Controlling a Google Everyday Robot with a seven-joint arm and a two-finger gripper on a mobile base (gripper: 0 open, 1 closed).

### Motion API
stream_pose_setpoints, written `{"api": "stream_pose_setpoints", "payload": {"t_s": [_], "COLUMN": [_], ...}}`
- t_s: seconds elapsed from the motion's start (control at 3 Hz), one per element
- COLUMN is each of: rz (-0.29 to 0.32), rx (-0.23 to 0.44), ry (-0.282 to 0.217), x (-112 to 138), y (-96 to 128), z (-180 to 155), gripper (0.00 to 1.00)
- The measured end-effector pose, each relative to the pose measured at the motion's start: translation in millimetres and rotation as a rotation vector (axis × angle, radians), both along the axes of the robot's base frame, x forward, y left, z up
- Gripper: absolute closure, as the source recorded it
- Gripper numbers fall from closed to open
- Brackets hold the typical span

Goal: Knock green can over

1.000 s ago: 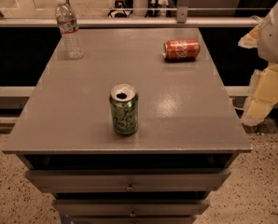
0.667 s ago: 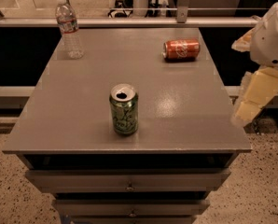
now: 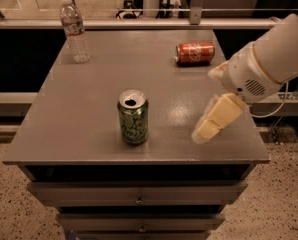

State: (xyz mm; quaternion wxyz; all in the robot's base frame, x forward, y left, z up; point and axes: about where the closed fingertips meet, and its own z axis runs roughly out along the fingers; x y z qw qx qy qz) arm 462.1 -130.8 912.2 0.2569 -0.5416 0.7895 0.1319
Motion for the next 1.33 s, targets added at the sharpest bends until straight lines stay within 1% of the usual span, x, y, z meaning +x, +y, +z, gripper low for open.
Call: {"api": "stream_pose_setpoints", "payload": {"t_s": [0.33, 0.67, 1.0, 1.33], "rz": [0.014, 0.053, 0.073, 0.071], "rx": [0.162, 0.301, 0.365, 0.403], "ry": [-0.007, -0.047, -0.075, -0.109], "x": [12, 24, 30, 50], "y": [45, 93, 118, 132], "z": [-16, -34, -48, -48], "gripper": [0.00, 0.00, 0.00, 0.00]}}
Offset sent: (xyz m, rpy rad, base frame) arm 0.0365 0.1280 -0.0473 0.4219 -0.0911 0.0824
